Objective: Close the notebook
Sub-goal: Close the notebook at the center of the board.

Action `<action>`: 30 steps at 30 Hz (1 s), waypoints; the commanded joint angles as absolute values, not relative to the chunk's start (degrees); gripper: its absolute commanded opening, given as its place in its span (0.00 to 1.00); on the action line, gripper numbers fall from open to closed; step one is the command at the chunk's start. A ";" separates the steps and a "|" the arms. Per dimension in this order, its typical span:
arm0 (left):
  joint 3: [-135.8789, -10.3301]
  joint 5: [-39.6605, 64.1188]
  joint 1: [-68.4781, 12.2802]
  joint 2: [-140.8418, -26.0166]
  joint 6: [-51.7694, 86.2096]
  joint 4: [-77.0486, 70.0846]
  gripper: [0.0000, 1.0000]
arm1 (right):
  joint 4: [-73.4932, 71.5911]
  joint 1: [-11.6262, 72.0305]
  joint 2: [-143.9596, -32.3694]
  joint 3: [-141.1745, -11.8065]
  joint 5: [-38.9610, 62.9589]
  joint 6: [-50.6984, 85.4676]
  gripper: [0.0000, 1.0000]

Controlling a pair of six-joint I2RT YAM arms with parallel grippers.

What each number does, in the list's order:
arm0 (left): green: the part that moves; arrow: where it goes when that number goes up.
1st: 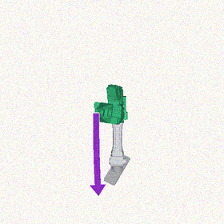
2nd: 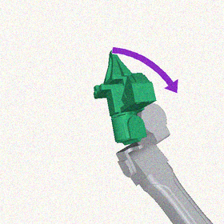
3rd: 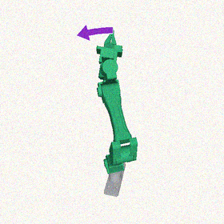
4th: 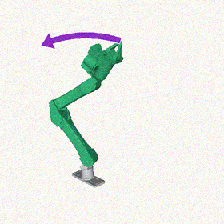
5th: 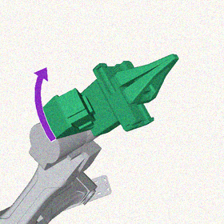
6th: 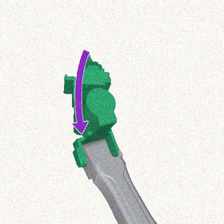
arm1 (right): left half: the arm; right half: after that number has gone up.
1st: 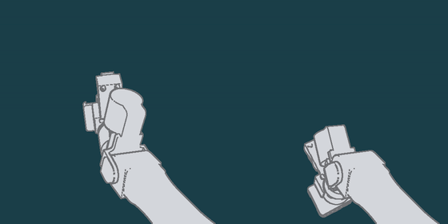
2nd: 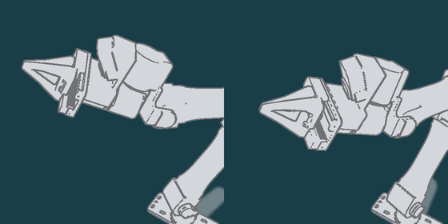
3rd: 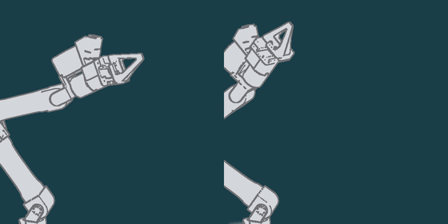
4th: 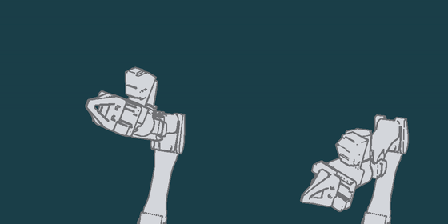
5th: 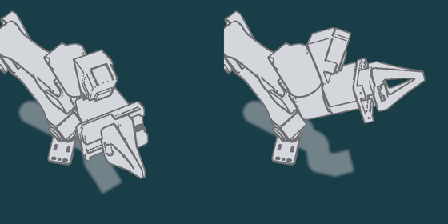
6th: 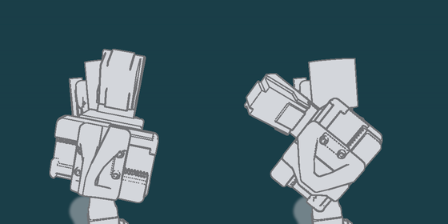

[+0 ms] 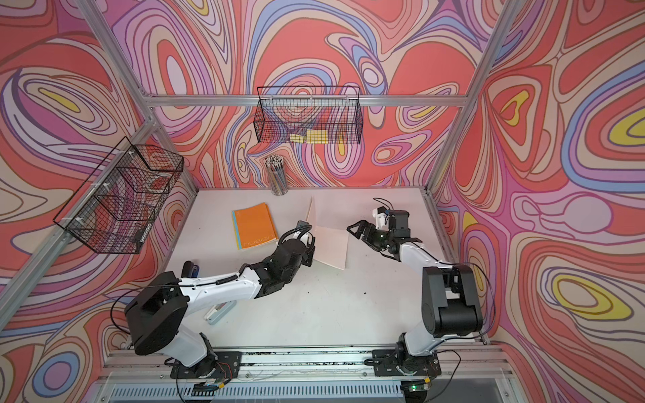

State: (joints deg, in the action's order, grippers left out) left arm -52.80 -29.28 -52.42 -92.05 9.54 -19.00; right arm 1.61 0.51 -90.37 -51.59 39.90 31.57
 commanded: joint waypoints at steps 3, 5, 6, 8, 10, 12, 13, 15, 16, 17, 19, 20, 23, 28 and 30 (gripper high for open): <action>-55.76 -33.48 -55.21 -96.23 -3.94 -19.12 0.00 | 2.81 -2.08 -88.38 -54.07 40.25 31.12 0.98; -56.06 -33.90 -56.09 -97.94 -7.19 -19.66 0.00 | 2.90 -2.59 -88.55 -54.63 40.25 31.34 0.98; -56.25 -34.17 -56.44 -98.83 -8.60 -19.69 0.00 | 3.08 -2.83 -88.69 -55.10 40.34 31.50 0.98; -56.40 -33.84 -56.94 -100.14 -10.38 -19.94 0.00 | 3.10 -2.99 -88.92 -55.91 40.43 31.84 0.98; -56.42 -33.11 -57.20 -101.34 -11.62 -19.91 0.00 | 2.92 -2.99 -89.13 -56.57 40.54 32.27 0.98; -56.34 -32.37 -57.63 -102.72 -13.14 -20.21 0.00 | 2.64 -2.99 -89.59 -57.22 40.76 32.71 0.98; -56.34 -32.11 -57.89 -103.36 -14.01 -20.53 0.00 | 2.35 -2.99 -89.88 -57.35 41.01 32.96 0.98; -56.21 -31.55 -58.43 -104.57 -15.20 -21.24 0.00 | 1.71 -3.01 -90.52 -57.40 41.64 33.52 0.98; -56.17 -31.55 -58.49 -104.98 -15.22 -21.48 0.00 | 1.24 -2.99 -90.80 -57.25 41.89 33.76 0.98; -56.17 -31.46 -58.62 -105.30 -14.82 -21.40 0.00 | 0.36 -2.99 -91.08 -56.96 42.40 34.26 0.98; -56.02 -31.40 -58.62 -105.56 -13.67 -21.36 0.00 | -0.82 -3.01 -91.70 -56.55 43.53 35.20 0.98; -55.87 -31.41 -58.62 -105.51 -13.13 -21.73 0.00 | -1.56 -2.99 -91.99 -56.32 43.93 35.65 0.98; -55.47 -31.81 -58.63 -105.64 -11.45 -22.30 0.00 | -4.09 -2.85 -92.71 -55.72 44.65 37.16 0.98; -55.74 -30.03 -58.40 -106.19 -7.19 -22.06 0.00 | -6.71 -0.30 -95.87 -57.61 45.46 39.32 0.98; -56.07 -28.76 -57.84 -106.43 -4.81 -21.97 0.00 | -6.28 1.79 -97.23 -59.47 44.66 39.25 0.99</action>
